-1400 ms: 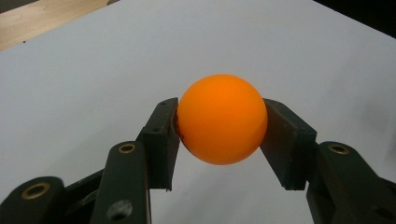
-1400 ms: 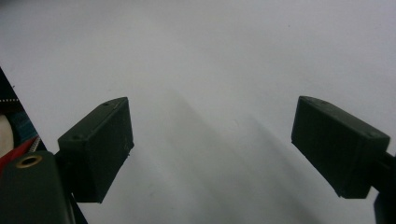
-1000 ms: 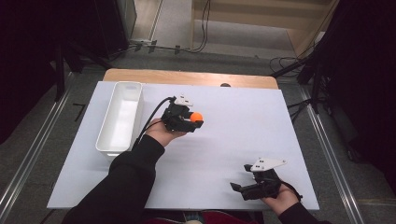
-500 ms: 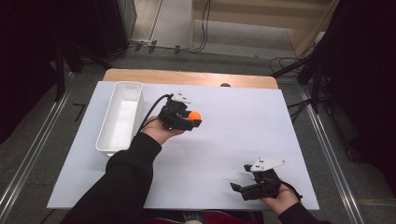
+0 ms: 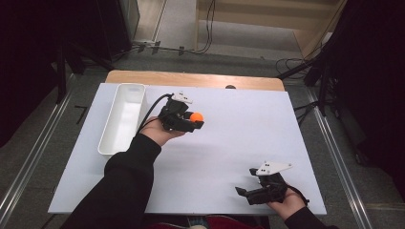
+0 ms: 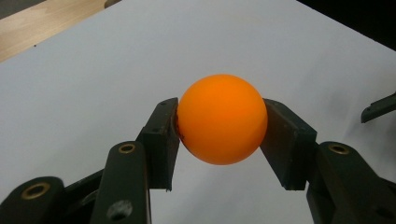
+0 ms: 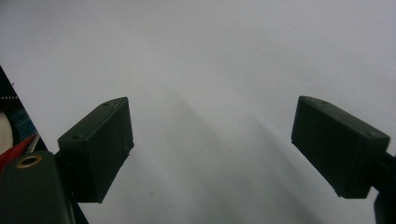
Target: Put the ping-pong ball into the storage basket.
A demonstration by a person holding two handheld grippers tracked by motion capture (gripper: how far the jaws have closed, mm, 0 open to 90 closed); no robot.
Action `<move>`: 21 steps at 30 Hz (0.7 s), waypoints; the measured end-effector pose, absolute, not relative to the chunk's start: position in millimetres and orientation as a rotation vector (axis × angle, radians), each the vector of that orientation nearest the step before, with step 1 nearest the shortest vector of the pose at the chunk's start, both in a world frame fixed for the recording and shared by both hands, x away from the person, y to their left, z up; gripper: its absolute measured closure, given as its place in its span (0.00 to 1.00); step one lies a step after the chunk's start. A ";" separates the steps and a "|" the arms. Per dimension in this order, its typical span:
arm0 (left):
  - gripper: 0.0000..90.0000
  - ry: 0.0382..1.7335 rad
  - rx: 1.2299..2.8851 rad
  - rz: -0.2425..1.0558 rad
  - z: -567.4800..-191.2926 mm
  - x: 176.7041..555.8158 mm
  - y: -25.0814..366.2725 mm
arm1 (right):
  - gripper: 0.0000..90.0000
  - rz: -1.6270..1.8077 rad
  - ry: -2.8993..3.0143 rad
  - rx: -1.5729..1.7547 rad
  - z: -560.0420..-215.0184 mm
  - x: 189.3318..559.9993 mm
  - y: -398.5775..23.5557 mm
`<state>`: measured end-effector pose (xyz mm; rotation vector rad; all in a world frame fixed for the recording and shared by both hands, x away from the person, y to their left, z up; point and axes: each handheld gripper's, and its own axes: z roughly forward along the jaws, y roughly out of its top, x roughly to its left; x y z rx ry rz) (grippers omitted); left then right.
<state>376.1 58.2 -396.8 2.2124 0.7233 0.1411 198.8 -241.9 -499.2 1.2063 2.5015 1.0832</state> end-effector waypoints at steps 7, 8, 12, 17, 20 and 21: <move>0.55 0.718 2.225 0.157 -389.2 375.4 63.5 | 0.13 1.084 2.500 1.206 -499.4 198.7 -241.7; 0.55 0.718 2.226 0.160 -388.3 375.1 64.0 | 0.13 1.084 2.502 1.206 -499.2 198.7 -241.7; 0.55 0.714 2.222 0.162 -385.0 375.3 66.9 | 0.13 1.084 2.501 1.206 -499.3 198.7 -241.6; 0.55 0.720 2.216 0.171 -381.6 376.1 71.8 | 0.13 1.084 2.501 1.206 -499.4 198.7 -241.6; 0.55 0.727 2.215 0.178 -379.8 376.9 75.0 | 0.13 1.084 2.502 1.206 -499.2 198.7 -241.7; 0.55 0.729 2.211 0.178 -379.6 377.2 76.0 | 0.13 1.085 2.500 1.205 -499.4 198.7 -241.6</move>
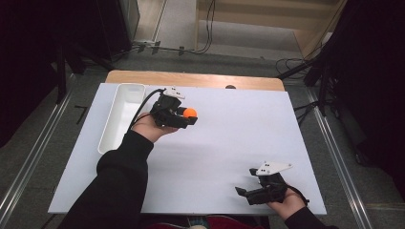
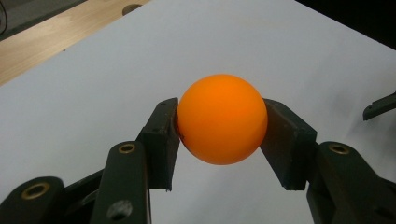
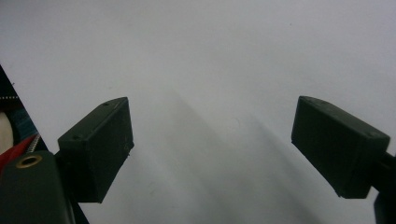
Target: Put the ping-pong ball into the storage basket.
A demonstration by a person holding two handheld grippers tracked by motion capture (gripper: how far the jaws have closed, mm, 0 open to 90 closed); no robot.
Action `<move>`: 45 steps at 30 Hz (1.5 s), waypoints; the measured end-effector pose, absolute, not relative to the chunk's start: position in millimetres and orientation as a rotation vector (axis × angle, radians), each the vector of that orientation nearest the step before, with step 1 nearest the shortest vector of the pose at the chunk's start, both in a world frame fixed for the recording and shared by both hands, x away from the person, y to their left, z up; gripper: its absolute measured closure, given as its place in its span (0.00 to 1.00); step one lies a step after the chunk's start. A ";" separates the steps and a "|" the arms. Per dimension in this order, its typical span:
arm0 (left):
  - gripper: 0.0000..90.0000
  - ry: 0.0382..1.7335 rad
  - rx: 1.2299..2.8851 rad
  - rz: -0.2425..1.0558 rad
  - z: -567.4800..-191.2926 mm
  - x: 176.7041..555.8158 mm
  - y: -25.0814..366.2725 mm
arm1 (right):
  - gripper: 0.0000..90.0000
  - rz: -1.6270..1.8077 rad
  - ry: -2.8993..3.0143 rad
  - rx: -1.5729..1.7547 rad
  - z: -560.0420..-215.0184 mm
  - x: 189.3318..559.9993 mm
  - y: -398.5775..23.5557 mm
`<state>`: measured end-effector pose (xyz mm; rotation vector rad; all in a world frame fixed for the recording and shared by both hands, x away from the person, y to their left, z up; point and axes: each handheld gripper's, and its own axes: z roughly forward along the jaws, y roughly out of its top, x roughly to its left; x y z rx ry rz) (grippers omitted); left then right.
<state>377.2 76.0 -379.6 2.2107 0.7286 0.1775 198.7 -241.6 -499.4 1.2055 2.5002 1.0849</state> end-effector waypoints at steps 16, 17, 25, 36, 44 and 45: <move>0.55 0.759 2.216 0.201 -375.0 382.9 90.9 | 0.13 1.081 2.501 1.203 -499.4 199.1 -241.5; 0.55 0.769 2.207 0.205 -374.6 382.8 91.8 | 0.13 1.081 2.502 1.203 -499.3 199.1 -241.5; 0.55 0.791 2.188 0.211 -371.2 385.9 102.3 | 0.13 1.081 2.503 1.196 -499.4 199.6 -241.5; 0.55 0.825 2.166 0.224 -368.2 390.2 115.8 | 0.13 1.081 2.504 1.202 -499.4 199.5 -240.8; 0.55 0.849 2.166 0.241 -367.0 393.0 124.6 | 0.13 1.081 2.503 1.202 -499.4 199.6 -240.9; 0.55 0.852 2.166 0.242 -367.0 393.1 125.2 | 0.13 1.080 2.503 1.203 -499.4 199.6 -240.8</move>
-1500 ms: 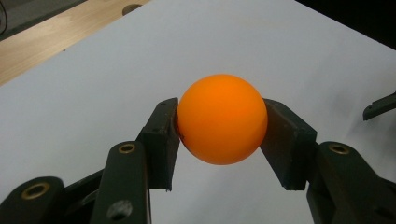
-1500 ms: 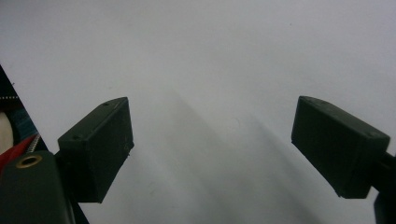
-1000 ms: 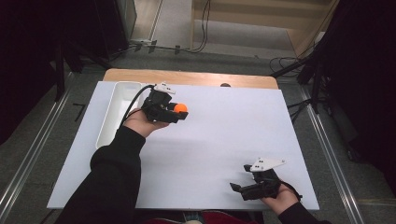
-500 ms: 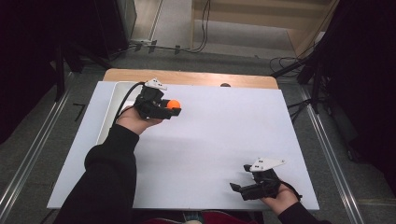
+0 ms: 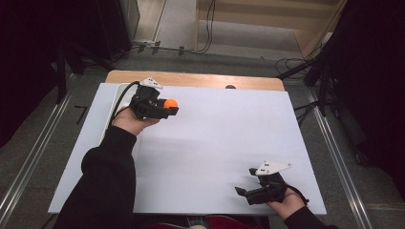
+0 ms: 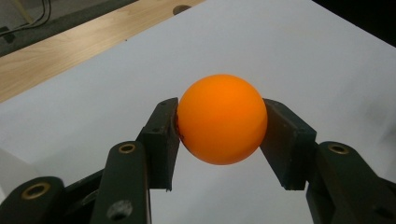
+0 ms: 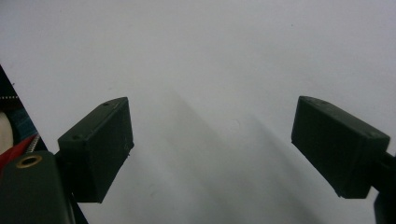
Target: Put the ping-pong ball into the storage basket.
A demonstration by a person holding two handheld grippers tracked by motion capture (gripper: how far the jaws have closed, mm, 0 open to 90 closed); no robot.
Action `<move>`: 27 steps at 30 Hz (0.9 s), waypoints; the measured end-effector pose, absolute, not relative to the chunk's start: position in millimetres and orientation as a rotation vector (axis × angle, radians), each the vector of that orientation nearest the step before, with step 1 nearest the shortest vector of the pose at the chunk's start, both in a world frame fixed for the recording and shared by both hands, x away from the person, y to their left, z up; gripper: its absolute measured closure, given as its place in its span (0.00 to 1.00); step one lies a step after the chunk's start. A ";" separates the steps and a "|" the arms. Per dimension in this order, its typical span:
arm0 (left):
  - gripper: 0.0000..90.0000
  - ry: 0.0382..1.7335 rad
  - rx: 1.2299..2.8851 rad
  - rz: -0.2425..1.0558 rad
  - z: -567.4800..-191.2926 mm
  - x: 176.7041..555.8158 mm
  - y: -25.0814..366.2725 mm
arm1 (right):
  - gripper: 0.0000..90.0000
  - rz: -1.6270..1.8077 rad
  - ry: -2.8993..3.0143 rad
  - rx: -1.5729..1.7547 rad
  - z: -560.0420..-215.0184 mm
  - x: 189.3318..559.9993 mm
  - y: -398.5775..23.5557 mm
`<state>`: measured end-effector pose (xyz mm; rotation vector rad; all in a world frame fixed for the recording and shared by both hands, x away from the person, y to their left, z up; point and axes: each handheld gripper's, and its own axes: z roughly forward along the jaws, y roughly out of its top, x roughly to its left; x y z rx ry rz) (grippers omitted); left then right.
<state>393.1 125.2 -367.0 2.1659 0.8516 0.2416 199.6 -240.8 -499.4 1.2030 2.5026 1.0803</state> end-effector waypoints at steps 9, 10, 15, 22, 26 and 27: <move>0.55 0.870 2.162 0.253 -365.9 395.1 133.3 | 0.13 1.083 2.502 1.204 -499.5 199.8 -241.1; 0.55 0.871 2.163 0.251 -365.5 395.4 134.3 | 0.13 1.083 2.503 1.203 -499.5 199.9 -241.1; 0.55 0.886 2.162 0.265 -364.8 396.3 139.1 | 0.13 1.085 2.504 1.200 -499.4 200.1 -241.6; 0.55 0.903 2.149 0.266 -364.6 398.1 146.3 | 0.13 1.085 2.502 1.203 -499.6 200.2 -241.4; 0.55 0.914 2.145 0.269 -363.8 399.8 152.6 | 0.13 1.085 2.502 1.202 -499.6 200.1 -241.5; 0.55 0.923 2.135 0.272 -364.0 399.7 153.3 | 0.13 1.086 2.501 1.211 -499.5 200.0 -241.3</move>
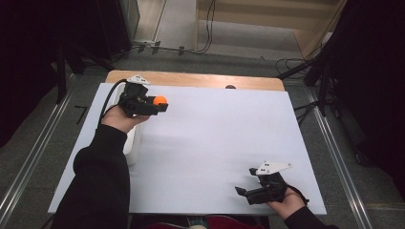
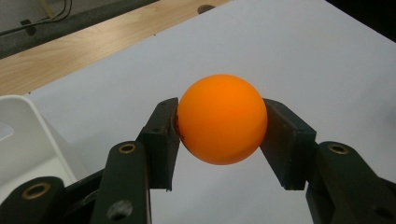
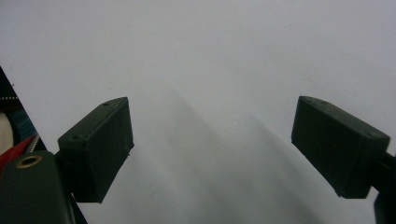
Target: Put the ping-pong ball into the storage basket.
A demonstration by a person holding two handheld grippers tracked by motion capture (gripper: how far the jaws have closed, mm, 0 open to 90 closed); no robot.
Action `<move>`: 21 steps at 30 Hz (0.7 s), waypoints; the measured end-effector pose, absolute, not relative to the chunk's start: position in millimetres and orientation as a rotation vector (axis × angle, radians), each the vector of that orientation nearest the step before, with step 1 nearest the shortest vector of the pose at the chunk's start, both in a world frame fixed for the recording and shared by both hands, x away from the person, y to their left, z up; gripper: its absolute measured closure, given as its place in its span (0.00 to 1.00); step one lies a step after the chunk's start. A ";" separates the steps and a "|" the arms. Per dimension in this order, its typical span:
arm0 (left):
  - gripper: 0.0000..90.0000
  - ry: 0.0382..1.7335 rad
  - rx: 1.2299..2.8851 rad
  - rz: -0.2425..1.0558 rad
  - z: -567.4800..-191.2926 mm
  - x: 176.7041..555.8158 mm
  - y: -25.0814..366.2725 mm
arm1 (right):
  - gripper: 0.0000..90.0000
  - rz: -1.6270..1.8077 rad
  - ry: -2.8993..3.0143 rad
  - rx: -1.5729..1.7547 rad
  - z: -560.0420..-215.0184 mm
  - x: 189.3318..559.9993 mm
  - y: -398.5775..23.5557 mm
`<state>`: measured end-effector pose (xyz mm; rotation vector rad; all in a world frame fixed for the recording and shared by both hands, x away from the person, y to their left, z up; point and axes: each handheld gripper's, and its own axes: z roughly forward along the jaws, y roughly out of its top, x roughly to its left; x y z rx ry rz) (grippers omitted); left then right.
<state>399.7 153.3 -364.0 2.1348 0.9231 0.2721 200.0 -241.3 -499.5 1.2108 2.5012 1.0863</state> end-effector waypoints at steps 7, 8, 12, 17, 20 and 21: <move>0.55 0.948 2.133 0.292 -362.8 401.9 162.3 | 0.13 1.084 2.503 1.200 -499.5 200.2 -241.8; 0.55 0.951 2.130 0.292 -362.8 402.3 163.5 | 0.13 1.086 2.506 1.206 -499.4 200.0 -241.7; 0.55 0.972 2.119 0.305 -362.5 403.3 168.1 | 0.13 1.084 2.503 1.205 -499.5 199.9 -241.7; 0.55 0.989 2.126 0.314 -363.5 405.4 173.1 | 0.13 1.084 2.507 1.204 -499.6 200.0 -241.7; 0.55 0.997 2.120 0.316 -364.0 406.4 175.5 | 0.13 1.083 2.506 1.203 -499.6 199.8 -241.7; 0.55 1.005 2.113 0.315 -364.2 406.5 176.2 | 0.13 1.083 2.504 1.204 -499.6 199.9 -241.7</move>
